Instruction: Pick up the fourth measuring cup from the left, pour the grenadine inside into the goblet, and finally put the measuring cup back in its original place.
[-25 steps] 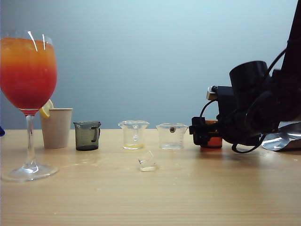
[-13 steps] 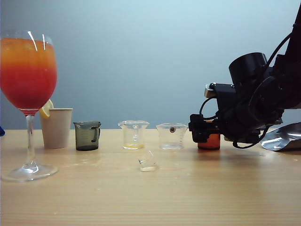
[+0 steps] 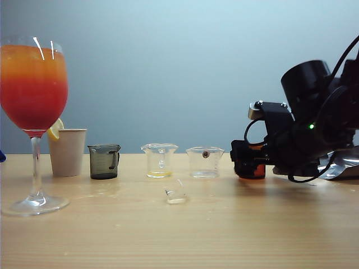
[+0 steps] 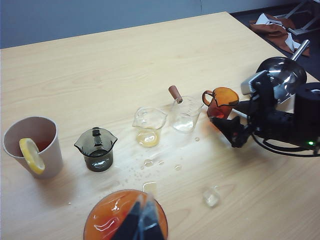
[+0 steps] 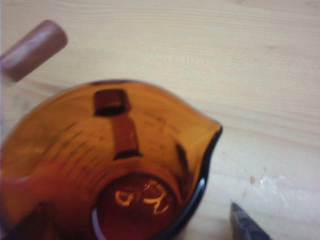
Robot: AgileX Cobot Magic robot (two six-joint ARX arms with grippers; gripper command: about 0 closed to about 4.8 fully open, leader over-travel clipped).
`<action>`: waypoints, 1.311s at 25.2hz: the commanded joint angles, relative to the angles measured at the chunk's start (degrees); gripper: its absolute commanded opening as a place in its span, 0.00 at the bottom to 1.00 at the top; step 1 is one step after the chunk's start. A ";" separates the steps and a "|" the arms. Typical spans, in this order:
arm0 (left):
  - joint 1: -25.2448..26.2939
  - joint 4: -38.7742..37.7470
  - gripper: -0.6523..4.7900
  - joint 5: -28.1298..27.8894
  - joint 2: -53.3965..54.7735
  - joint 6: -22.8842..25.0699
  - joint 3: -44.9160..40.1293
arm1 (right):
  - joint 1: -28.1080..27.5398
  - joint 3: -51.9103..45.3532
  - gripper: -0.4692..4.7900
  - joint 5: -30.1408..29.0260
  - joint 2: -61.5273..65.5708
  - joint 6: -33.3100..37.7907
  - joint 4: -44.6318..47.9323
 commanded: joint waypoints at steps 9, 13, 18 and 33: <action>0.00 -1.42 0.11 0.46 -0.61 -0.04 0.09 | 0.04 -4.90 0.95 -3.04 -14.08 0.28 -11.63; -0.02 -1.60 0.11 0.46 -2.12 -1.03 0.09 | 0.04 -4.90 0.32 -7.69 -19.89 0.72 -21.75; 0.00 -3.10 0.11 0.22 -5.60 -1.05 0.07 | 0.09 -4.90 0.08 -11.72 -28.24 1.97 -25.79; 0.00 4.07 0.11 -2.27 -24.87 -5.40 -14.95 | 0.07 -5.55 0.08 -11.23 -57.29 -4.11 -48.48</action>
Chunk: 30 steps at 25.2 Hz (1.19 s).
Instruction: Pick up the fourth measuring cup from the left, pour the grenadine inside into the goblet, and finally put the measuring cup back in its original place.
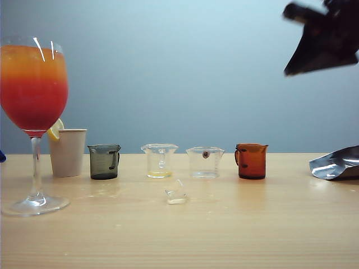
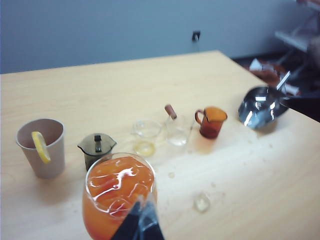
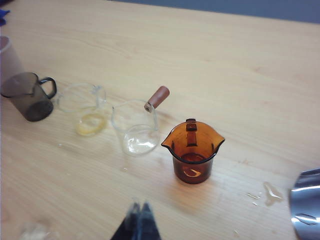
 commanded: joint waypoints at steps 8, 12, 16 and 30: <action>0.07 11.04 0.11 -7.21 -10.99 -6.51 -13.60 | 0.11 -12.46 0.08 -0.07 -23.45 -1.09 -1.75; 0.07 14.38 0.11 -10.10 -13.86 -7.21 -18.56 | 0.04 -17.86 0.08 0.63 -32.94 0.57 -1.92; 0.07 16.13 0.11 -10.14 -14.99 -7.54 -23.30 | 0.07 -20.90 0.08 1.29 -37.73 2.54 -6.29; 0.07 26.18 0.11 -10.32 -15.04 -8.68 -36.50 | 0.04 -30.86 0.08 3.19 -41.16 2.60 -4.85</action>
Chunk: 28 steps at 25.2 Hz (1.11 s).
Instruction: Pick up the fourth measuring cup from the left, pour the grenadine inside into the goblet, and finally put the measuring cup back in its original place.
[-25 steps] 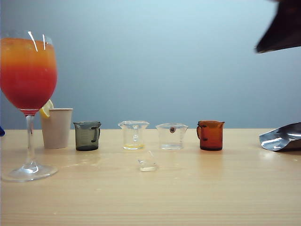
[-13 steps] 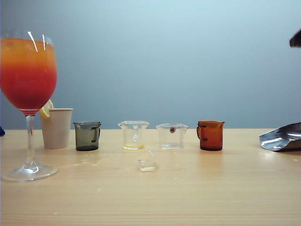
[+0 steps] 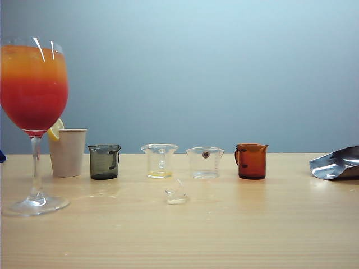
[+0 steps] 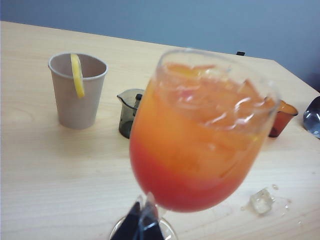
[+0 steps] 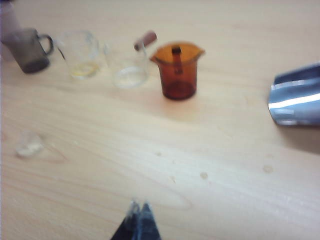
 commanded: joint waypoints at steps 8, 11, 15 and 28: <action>0.04 9.49 0.11 -1.44 -0.35 0.00 -7.08 | 0.00 -5.64 0.08 0.20 -4.31 1.66 2.01; 0.02 9.27 0.11 -2.21 -0.31 -1.03 -7.91 | 0.00 -5.64 0.08 0.17 -5.97 1.66 1.62; 0.04 8.72 0.11 -2.27 -0.33 -1.05 -7.93 | -0.04 -5.64 0.11 1.01 -8.90 0.92 1.68; 0.22 8.66 0.11 -2.34 -0.55 -1.05 -7.91 | -0.09 -5.64 0.11 1.01 -9.49 0.92 1.64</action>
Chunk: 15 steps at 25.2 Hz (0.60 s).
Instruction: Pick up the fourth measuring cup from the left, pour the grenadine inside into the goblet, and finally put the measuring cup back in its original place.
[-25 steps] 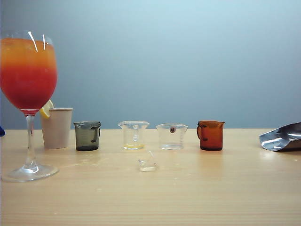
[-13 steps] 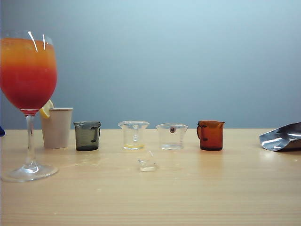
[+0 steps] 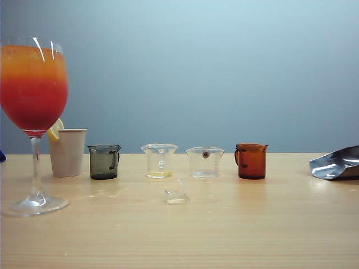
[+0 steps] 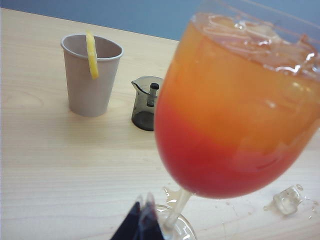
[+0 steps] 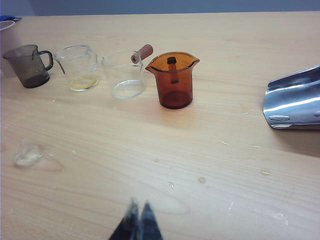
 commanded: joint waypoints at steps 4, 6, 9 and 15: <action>5.07 0.35 0.11 2.82 -2.21 -0.09 0.13 | -3.02 -0.22 0.11 -0.37 -4.28 -0.20 -0.50; 9.05 -0.04 0.11 3.02 -3.13 -0.07 0.13 | -5.51 -0.22 0.11 -0.35 -5.55 -0.20 -0.26; 15.26 0.00 0.11 2.71 -3.13 -0.07 0.11 | -10.86 -0.22 0.11 -0.35 -5.60 -0.20 -0.04; 25.29 0.09 0.11 2.36 -3.13 -0.09 0.11 | -23.02 -0.22 0.11 -0.15 -5.60 -0.20 -0.33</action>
